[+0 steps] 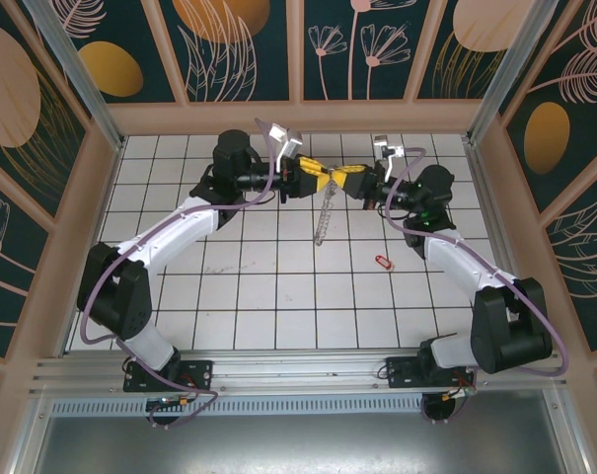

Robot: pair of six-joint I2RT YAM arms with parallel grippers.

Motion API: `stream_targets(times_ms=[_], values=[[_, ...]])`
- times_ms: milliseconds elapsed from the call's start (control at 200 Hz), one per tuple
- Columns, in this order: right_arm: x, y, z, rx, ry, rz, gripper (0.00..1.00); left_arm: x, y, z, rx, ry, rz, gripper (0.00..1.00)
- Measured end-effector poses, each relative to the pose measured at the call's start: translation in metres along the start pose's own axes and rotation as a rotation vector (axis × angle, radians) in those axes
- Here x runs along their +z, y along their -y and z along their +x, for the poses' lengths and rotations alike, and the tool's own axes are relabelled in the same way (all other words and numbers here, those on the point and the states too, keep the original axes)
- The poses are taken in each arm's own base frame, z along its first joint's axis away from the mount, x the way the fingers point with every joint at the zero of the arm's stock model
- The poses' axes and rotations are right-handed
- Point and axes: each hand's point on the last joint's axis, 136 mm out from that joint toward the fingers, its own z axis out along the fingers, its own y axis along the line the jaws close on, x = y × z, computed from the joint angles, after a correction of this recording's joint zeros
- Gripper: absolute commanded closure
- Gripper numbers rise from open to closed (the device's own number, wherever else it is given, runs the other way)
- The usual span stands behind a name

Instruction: Put the keys on the keyring

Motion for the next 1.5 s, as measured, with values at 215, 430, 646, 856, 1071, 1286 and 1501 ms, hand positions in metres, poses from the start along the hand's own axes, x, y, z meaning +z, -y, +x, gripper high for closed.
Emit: stream_targets(times_ms=[215,430,646,856,1071,1286,1501], values=[[-0.001,0.000,-0.007,0.005,0.042,0.009,1.00,-0.010,0.003,-0.001,-0.033,0.070,0.015,0.65],[-0.001,-0.005,-0.014,-0.002,0.069,-0.007,1.00,-0.013,0.008,-0.014,-0.029,0.123,0.037,0.65],[0.004,-0.005,-0.009,0.019,0.060,-0.021,1.00,-0.015,0.017,-0.024,-0.022,0.151,0.075,0.65],[0.005,-0.006,-0.008,0.025,0.061,-0.024,1.00,-0.015,0.019,-0.027,-0.029,0.166,0.092,0.65],[0.005,-0.004,-0.010,0.025,0.070,-0.016,1.00,-0.016,0.018,-0.023,-0.042,0.173,0.089,0.65],[0.002,-0.008,-0.019,0.019,0.138,-0.018,1.00,-0.020,0.022,-0.026,-0.060,0.212,0.103,0.66],[-0.002,-0.023,-0.029,-0.018,0.191,-0.067,1.00,-0.025,0.026,-0.037,-0.092,0.284,0.116,0.67]])
